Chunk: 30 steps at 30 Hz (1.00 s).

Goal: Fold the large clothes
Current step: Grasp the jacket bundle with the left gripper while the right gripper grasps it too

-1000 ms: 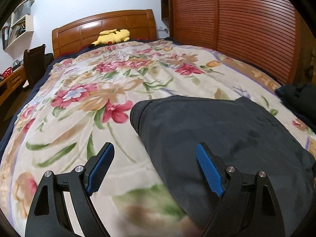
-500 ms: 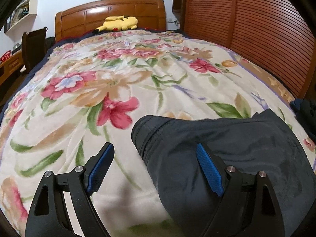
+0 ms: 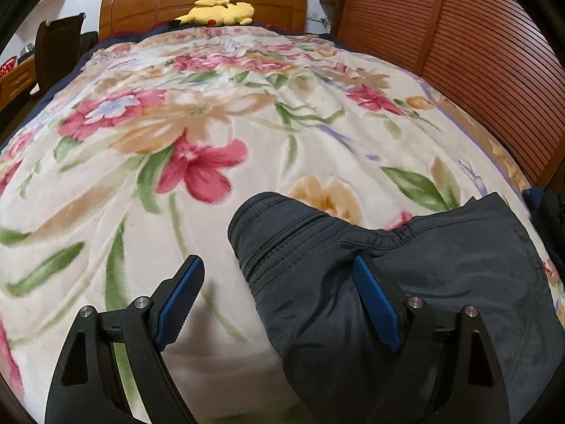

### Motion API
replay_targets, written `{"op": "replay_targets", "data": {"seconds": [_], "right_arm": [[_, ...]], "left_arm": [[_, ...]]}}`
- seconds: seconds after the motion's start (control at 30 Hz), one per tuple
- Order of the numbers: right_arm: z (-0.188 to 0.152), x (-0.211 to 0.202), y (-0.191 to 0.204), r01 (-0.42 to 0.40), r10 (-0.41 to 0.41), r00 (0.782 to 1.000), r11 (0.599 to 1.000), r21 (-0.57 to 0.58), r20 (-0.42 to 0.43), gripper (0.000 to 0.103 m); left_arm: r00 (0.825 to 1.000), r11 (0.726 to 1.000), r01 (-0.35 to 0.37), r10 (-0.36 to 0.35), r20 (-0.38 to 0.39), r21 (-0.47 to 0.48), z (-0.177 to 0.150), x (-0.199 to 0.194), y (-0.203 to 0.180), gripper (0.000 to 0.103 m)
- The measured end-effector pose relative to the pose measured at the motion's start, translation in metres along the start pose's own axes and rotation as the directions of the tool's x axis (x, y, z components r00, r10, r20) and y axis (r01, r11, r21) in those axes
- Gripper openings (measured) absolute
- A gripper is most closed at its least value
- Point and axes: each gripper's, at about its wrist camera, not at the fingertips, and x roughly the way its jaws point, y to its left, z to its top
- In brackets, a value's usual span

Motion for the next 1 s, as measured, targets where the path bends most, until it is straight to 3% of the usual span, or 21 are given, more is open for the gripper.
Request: {"op": "replay_targets", "data": {"seconds": [0.07,0.1,0.13,0.33,0.43,0.63,1.0], "right_arm": [[0.001,0.002,0.001,-0.023,0.023,1.0,1.0,0.0,-0.009,0.062],[0.001,0.004,0.001,-0.042,0.042,0.999,0.999,0.0,-0.017,0.054],[0.002,0.005,0.002,-0.056,0.055,0.998,0.998,-0.003,-0.024,0.048],[0.003,0.009,-0.007,-0.141,0.142,0.989,0.989,0.036,-0.036,0.026],[0.003,0.006,-0.009,-0.145,0.146,0.989,0.989,0.04,-0.017,0.016],[0.005,-0.005,-0.011,-0.144,0.142,0.989,0.989,0.043,0.039,0.01],[0.017,-0.021,-0.006,-0.117,0.116,0.989,0.993,0.002,0.096,0.008]], "left_arm": [[0.999,0.999,0.033,-0.033,-0.01,-0.009,0.0,0.0,0.001,0.076],[0.997,0.998,0.067,-0.067,-0.025,-0.015,0.0,0.001,0.001,0.066],[0.997,0.997,0.075,-0.076,-0.031,-0.015,0.0,0.001,0.0,0.062],[0.998,0.998,0.043,-0.041,-0.037,0.036,0.002,-0.012,-0.011,0.035],[1.0,0.998,0.015,-0.015,-0.008,0.054,0.003,-0.027,-0.014,0.028],[0.998,0.996,-0.032,0.027,0.062,0.08,0.003,-0.065,-0.022,0.023],[0.983,0.984,-0.098,0.072,0.168,0.151,-0.005,-0.143,-0.043,0.021]]}}
